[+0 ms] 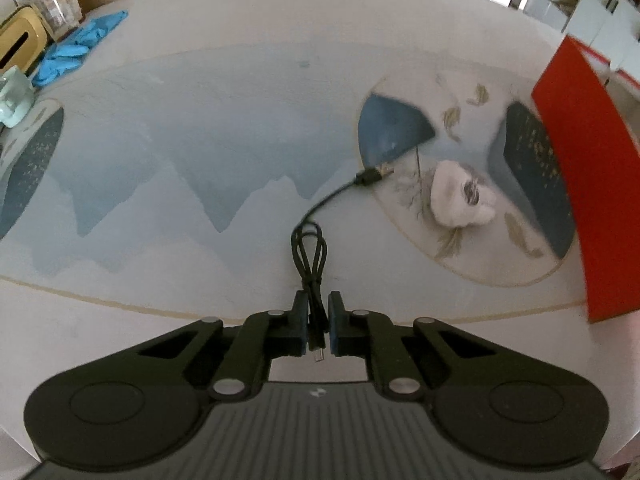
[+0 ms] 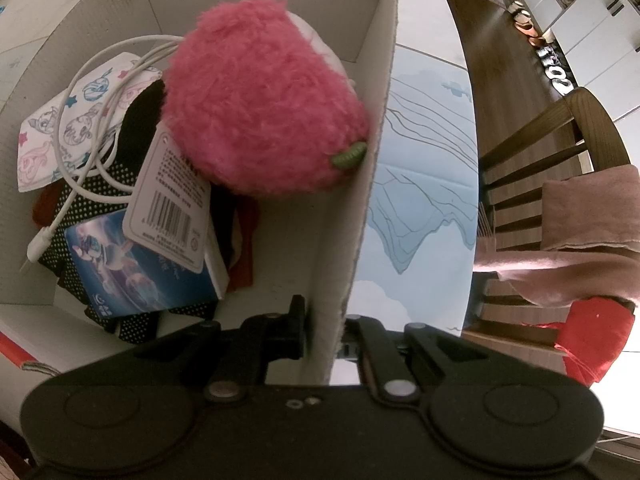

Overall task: Organize objects
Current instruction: 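Move the left gripper back to the mat and grasp the black USB cable, then lift the black USB cable with the left gripper and carry it over the box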

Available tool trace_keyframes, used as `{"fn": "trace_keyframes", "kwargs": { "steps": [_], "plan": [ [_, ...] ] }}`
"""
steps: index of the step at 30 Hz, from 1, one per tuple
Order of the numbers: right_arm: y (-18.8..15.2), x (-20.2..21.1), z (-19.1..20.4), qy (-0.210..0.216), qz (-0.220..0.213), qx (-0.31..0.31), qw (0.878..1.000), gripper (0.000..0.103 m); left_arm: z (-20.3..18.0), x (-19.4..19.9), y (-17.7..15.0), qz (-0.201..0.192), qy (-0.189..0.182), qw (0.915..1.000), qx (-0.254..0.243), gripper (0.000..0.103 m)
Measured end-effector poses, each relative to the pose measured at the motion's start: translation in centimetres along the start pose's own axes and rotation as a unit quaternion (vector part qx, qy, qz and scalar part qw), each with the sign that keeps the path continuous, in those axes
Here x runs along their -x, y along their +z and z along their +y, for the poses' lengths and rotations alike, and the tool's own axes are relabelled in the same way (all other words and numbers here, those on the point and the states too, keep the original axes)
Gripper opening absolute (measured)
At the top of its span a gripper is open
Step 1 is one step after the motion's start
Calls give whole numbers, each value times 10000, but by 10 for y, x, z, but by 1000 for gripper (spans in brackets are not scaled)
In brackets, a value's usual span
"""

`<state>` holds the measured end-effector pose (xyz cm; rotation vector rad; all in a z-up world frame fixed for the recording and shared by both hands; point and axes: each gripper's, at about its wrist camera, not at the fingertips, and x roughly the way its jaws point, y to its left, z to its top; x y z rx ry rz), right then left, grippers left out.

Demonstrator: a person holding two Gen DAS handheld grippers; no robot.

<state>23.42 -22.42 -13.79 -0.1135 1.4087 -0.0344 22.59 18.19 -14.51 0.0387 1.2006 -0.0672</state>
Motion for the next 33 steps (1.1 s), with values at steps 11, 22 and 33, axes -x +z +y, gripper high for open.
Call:
{"fn": "trace_keyframes", "kwargs": {
  "steps": [11,22,33],
  "plan": [
    [0,-1,1,-8,0,25,10000,7,4,51,31,-612,-169,9980,-80,8],
    [0,-2,1,-13,-15,37,10000,7,-9,95,68,-1144,-313,9921,-404,4],
    [-1,-1,2,-16,-2,82,10000,7,-52,139,103,-1567,-814,9797,-950,4]
  ]
}}
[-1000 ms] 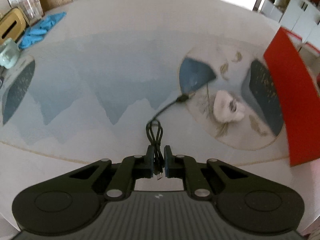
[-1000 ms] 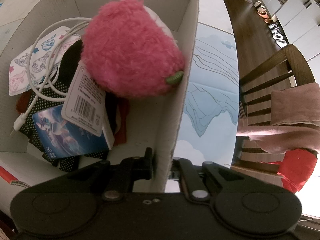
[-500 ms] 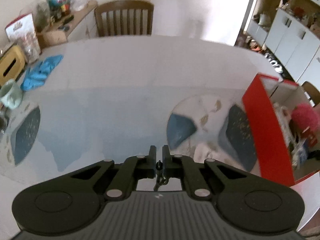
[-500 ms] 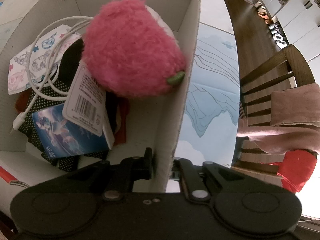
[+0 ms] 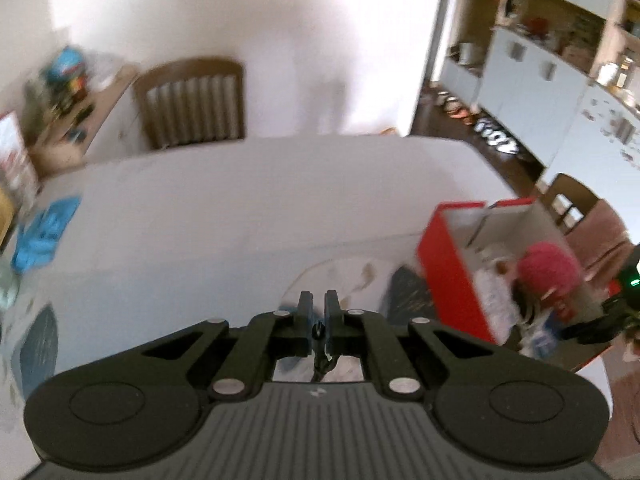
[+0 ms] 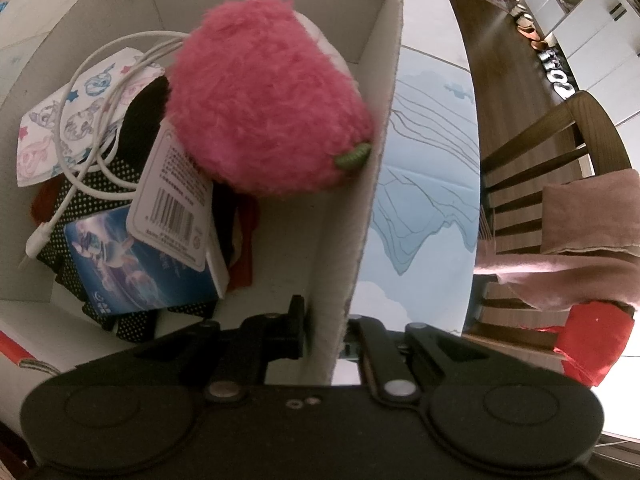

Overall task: Organize objects
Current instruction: 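Lift the black USB cable with the left gripper and carry it over the box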

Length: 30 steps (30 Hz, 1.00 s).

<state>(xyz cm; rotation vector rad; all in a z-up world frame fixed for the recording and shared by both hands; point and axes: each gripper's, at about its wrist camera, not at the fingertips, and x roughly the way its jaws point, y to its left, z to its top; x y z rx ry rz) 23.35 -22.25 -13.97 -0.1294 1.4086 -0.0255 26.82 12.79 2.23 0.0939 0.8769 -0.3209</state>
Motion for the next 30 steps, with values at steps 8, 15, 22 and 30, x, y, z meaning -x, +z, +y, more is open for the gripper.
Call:
{"fn": "trace_keyframes", "kwargs": {
  "steps": [8,15,22,30],
  "plan": [
    [0,0,0,16,-6,8,10000,7,-60,3,49,-70,-621,9955,-714,4],
    [-1,1,0,15,-19,33,10000,7,-128,-4,73,-66,-1107,9820,-1528,4],
    [-1,0,0,8,-22,47,10000,7,-183,-14,88,-192,-1367,9703,-1984,4],
    [-1,1,1,-3,-23,78,10000,7,-229,-57,82,-89,-1220,9580,-2592,4]
  ]
}}
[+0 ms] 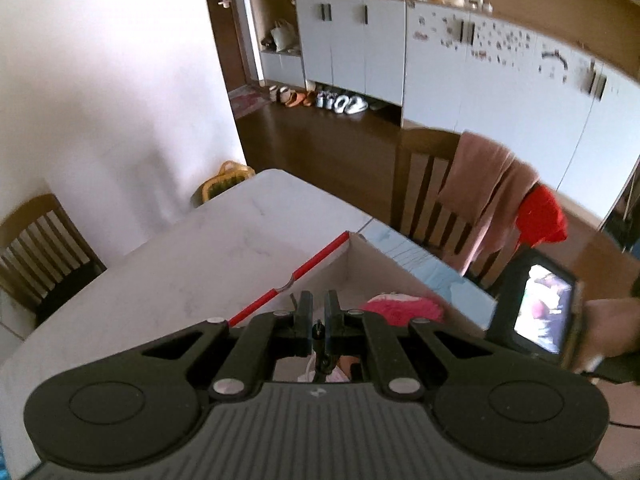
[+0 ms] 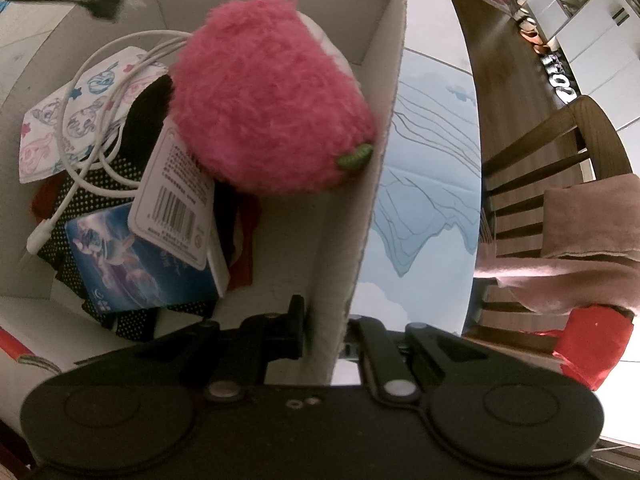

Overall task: Organize objects
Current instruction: 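Lift the black USB cable with the left gripper and carry it over the box, then lower the black cable onto the pile and open the left gripper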

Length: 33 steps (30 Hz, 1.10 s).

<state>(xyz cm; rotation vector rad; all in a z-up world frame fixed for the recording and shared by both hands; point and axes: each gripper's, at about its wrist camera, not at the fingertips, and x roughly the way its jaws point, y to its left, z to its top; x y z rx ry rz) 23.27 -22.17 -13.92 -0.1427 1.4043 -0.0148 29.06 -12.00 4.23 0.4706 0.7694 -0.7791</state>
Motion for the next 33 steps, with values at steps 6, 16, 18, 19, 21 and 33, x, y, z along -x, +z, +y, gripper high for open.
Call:
{"fn": "trace_keyframes", "kwargs": {
  "steps": [6,16,18,19,21,33],
  "plan": [
    [-1,1,1,-20,-20,24,10000,7,-7,-41,-8,277,80,9996,29,4],
    [-2,2,2,-29,-16,43,10000,8,-21,-79,-35,856,-250,9959,139,5],
    [-2,2,3,-35,-15,48,10000,8,-25,-84,-40,955,-306,9949,145,5],
    [-2,2,3,-29,-14,48,10000,8,-26,-87,-43,1007,-350,9942,157,5],
    [-2,2,3,-24,-13,54,10000,8,-31,-92,-48,1115,-421,9928,156,5],
    [-3,4,5,-2,-18,64,10000,8,-48,-107,-68,1428,-744,9867,230,10]
  ]
}}
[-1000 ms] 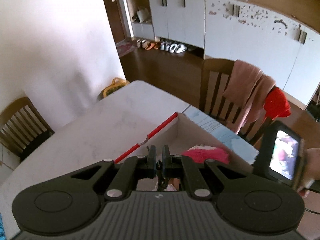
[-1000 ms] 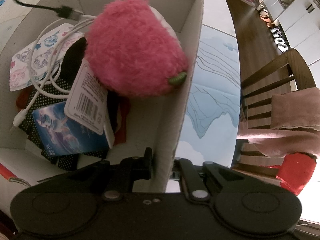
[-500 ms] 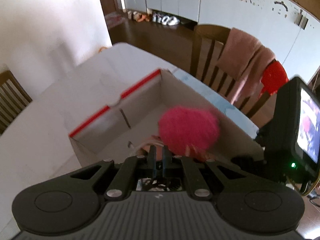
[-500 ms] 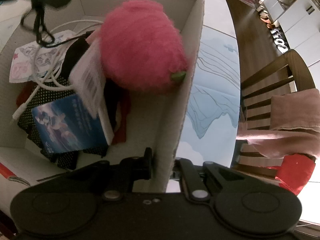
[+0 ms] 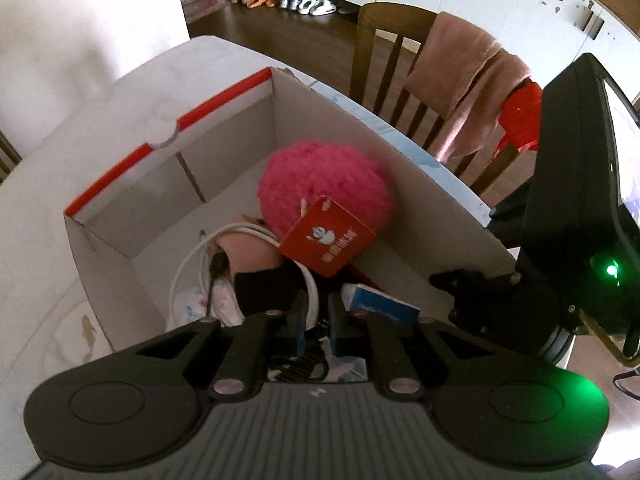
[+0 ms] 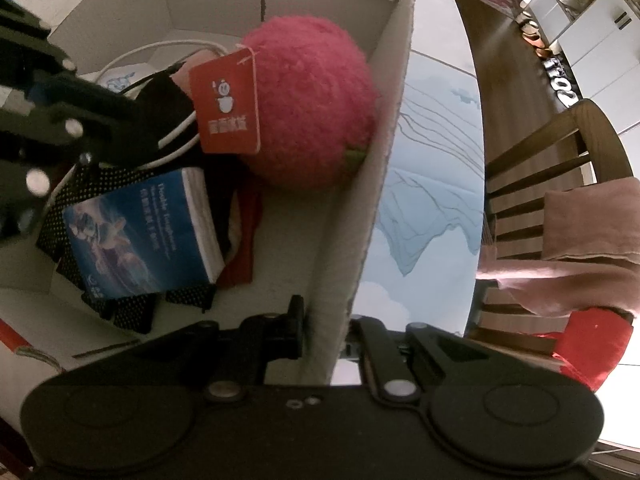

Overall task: Organize objects
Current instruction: 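Lower the black cable onto the pile and open the left gripper, then move the left gripper back to the mat and grasp the white plush tooth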

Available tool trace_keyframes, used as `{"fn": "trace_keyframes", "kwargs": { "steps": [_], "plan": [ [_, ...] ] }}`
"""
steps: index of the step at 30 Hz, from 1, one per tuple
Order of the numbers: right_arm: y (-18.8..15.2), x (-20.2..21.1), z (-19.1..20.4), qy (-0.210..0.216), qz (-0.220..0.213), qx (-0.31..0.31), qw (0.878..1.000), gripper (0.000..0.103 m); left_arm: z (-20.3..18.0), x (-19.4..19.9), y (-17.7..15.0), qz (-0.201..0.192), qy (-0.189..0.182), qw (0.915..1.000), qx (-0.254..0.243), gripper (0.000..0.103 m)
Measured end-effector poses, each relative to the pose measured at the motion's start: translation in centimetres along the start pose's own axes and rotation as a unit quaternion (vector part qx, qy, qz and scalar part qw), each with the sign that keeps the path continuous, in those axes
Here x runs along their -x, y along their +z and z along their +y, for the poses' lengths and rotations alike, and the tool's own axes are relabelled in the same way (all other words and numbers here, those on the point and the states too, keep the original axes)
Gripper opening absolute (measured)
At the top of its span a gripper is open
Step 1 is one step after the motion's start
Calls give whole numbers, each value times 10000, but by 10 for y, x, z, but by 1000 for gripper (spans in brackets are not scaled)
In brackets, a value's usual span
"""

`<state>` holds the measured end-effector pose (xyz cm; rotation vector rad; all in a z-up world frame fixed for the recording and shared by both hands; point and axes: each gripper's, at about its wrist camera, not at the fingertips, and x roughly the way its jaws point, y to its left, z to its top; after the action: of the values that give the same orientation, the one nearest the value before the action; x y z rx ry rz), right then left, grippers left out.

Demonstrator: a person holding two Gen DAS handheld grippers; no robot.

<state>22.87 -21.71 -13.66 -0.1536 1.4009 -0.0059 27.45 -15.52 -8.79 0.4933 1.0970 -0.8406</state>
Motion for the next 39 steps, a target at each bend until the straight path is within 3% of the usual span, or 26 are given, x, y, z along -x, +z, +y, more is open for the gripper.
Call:
{"fn": "trace_keyframes", "kwargs": {
  "steps": [3,5,9,23,25,28,34,39],
  "plan": [
    [0,0,1,-2,3,8,10000,8,0,-1,-4,47,-25,10000,17,11],
    [0,0,1,-2,2,3,10000,8,-1,0,-8,57,6,10000,17,18],
    [0,-1,1,-9,5,10,10000,8,0,7,-13,-24,-54,9999,87,57],
    [0,-1,2,-29,28,33,10000,9,15,66,-29,-378,-163,9987,288,58],
    [-1,-1,2,-34,32,30,10000,9,21,81,-34,-441,-141,9986,258,62],
    [0,-1,2,-46,42,38,10000,9,34,107,-41,-551,-26,9983,171,72],
    [0,-2,2,-48,66,37,10000,9,71,144,-63,-591,293,9977,180,80],
    [1,-1,3,-64,83,68,9999,9,107,152,-81,-484,605,9962,407,81]
  ]
}}
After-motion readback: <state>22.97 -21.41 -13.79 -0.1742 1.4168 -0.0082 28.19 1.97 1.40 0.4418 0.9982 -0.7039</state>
